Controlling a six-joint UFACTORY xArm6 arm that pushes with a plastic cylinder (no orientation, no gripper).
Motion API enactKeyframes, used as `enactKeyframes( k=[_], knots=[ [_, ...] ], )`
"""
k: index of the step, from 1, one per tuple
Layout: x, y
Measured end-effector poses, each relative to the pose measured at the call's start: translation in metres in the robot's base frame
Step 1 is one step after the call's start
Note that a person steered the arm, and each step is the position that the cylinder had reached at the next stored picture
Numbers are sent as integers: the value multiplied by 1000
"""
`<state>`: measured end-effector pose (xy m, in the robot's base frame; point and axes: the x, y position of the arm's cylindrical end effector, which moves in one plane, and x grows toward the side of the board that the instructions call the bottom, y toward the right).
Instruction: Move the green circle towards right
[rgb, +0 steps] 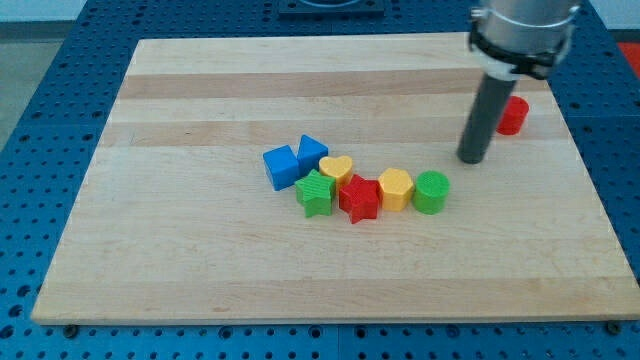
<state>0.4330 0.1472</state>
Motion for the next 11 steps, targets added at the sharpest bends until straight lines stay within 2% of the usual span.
enactKeyframes(
  k=[2, 3, 5, 6, 8, 9, 10, 11],
  knots=[
    [4, -82],
    [69, -82],
    [68, -76],
    [30, -40],
    [20, 6],
    [20, 2],
    [20, -34],
    [78, -50]
  ],
)
